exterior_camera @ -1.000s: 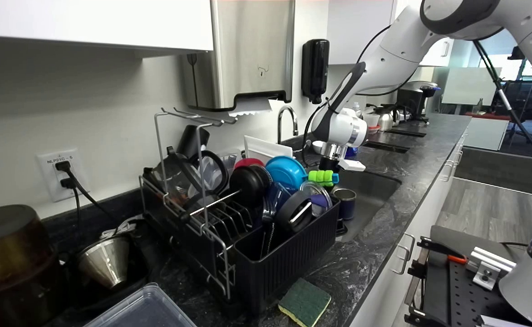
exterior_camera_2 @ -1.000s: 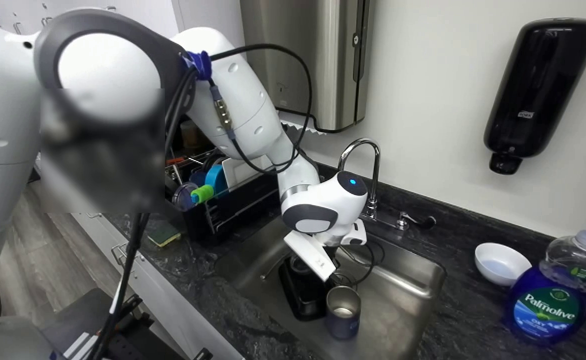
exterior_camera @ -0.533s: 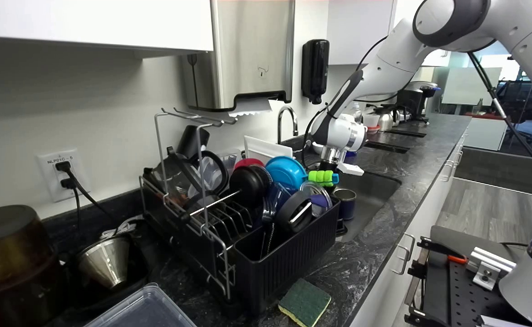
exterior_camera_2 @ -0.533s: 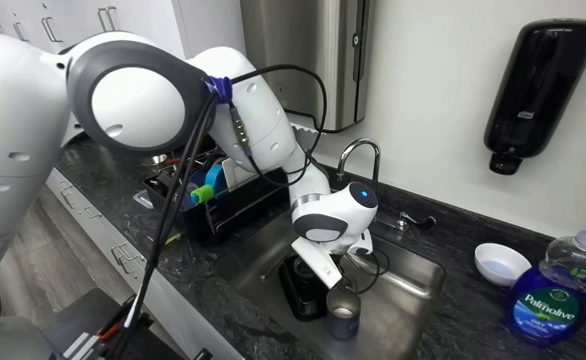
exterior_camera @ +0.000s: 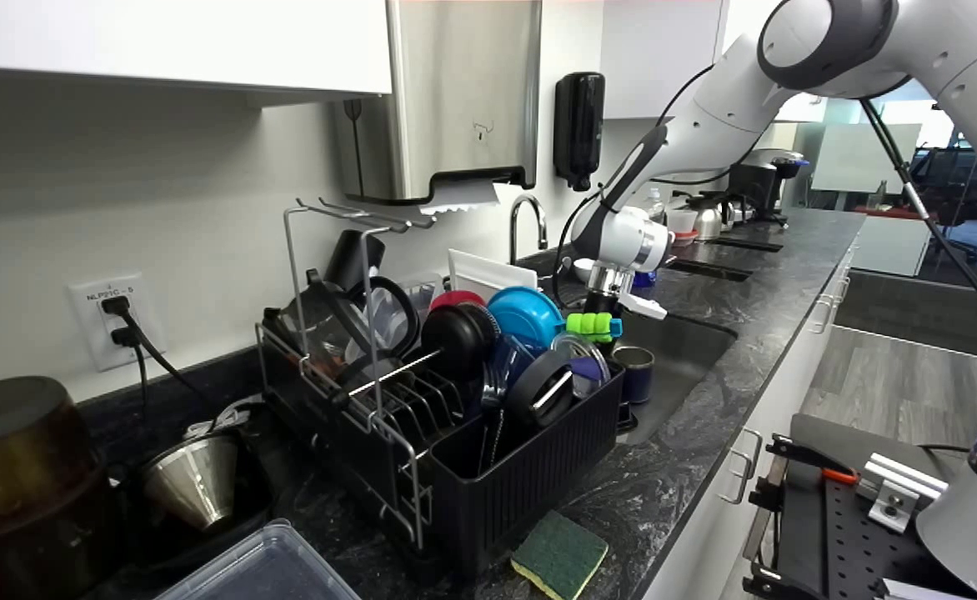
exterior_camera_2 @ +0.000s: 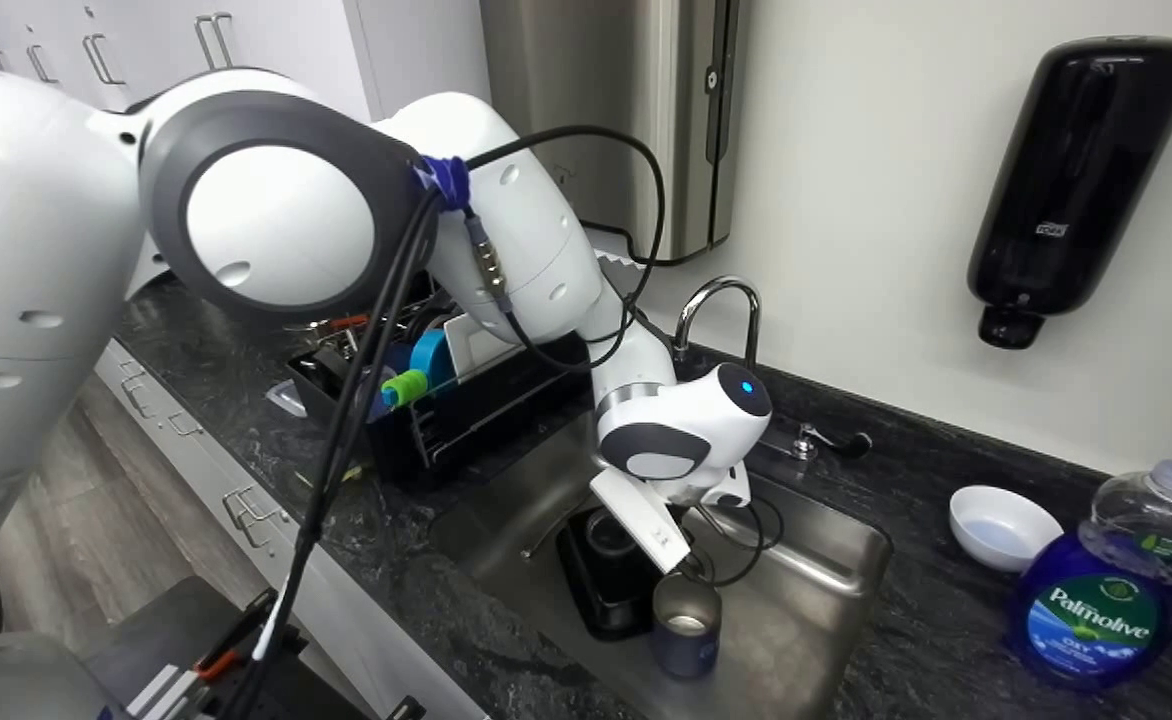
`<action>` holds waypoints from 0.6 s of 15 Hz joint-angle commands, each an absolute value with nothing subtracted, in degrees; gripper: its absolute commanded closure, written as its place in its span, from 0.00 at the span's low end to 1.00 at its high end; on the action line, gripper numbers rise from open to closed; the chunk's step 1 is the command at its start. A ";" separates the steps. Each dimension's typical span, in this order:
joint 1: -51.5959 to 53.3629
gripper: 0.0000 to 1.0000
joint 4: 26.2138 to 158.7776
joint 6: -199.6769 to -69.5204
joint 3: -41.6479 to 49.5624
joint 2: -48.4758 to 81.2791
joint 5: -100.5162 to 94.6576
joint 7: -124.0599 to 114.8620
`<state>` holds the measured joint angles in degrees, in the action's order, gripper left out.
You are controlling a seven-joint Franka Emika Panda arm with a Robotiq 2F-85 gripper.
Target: Take the lid off the travel mug and put it on the black Tupperware
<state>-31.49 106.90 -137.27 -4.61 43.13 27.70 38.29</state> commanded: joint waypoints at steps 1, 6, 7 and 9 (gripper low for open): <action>-32.17 0.16 105.38 -134.83 -4.77 43.74 27.63 39.66; -31.14 0.00 106.59 -133.94 -2.88 41.78 24.64 38.98; -31.09 0.00 106.99 -133.64 -2.56 41.17 23.90 39.11; -31.22 0.00 108.06 -132.81 -2.18 39.22 22.75 39.77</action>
